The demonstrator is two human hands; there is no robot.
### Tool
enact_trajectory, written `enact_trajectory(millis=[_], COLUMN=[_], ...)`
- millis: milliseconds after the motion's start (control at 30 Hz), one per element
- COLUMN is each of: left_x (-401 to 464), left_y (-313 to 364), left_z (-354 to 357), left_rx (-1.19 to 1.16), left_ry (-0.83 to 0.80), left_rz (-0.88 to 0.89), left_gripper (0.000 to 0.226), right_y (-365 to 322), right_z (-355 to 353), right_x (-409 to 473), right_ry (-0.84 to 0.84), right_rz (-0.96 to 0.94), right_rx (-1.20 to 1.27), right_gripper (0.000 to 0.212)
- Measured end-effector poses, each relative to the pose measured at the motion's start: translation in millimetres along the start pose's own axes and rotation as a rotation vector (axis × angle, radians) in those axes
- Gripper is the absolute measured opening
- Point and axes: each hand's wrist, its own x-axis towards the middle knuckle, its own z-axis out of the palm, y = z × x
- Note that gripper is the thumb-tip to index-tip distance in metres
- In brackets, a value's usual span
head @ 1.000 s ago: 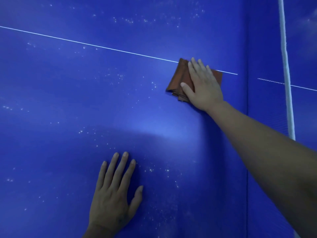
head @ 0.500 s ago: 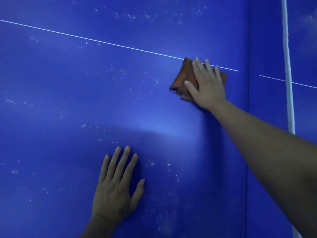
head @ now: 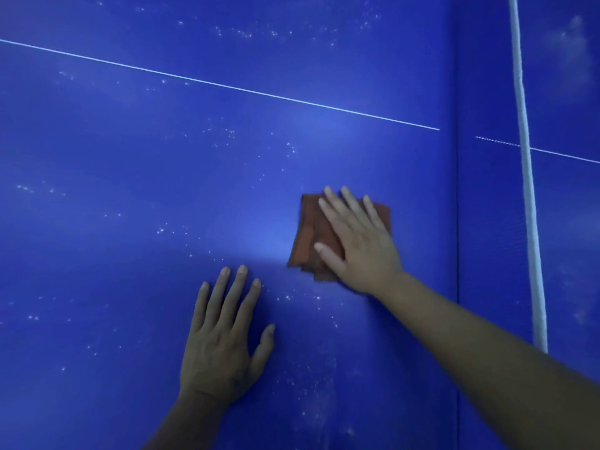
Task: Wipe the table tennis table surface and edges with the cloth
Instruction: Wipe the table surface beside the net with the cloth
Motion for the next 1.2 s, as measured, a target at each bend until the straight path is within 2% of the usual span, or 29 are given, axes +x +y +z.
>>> enact_trajectory(millis=[100,233,467,633,700,833,933,1067,1200], left_x=[-0.6,-1.9,-3.0,-2.8,-2.9,-9.3,-26.6,-71.5,-101.2], left_y=[-0.3,-1.7,-3.7,-4.1,-2.9,-3.4,-6.4,-12.4,-15.7], left_z=[1.2,3.6,5.4,4.7,2.1,-6.3,-11.8,-13.7,-8.9], left_rx=[0.01,0.019,0.005,0.008,-0.002,-0.073,-0.066,-0.005,0.061], left_ry=[0.006,0.016,0.043,0.027,0.022,0.094,0.124,0.091,0.033], left_rz=[0.004,0.01,0.014,0.018,0.013,0.006,-0.066,-0.161,-0.22], left_gripper=[0.07,0.071,0.071,0.07,0.069,0.067,0.067,0.072,0.08], right_y=[34.8,56.3,-18.9,-61.9,-48.9,6.4,24.2,-10.0,-74.2], right_z=[-5.9,-8.6,-0.3,8.0,4.4,-6.1,-7.4,-3.6,5.5], right_x=[40.3,65.1,-13.4,-64.7,-47.8,12.0,30.4,-0.6,-64.1], right_ry=[0.069,0.022,0.0,-0.007,-0.014,-0.057,-0.086,-0.05,-0.053], right_rz=[0.142,0.201,0.176,0.075,0.065,0.197,0.227,0.244,0.147], right_rx=[0.064,0.019,-0.012,0.028,0.026,0.024,-0.014,-0.034,-0.04], right_gripper=[0.069,0.069,0.074,0.075,0.074,0.07,0.064,0.065,0.062])
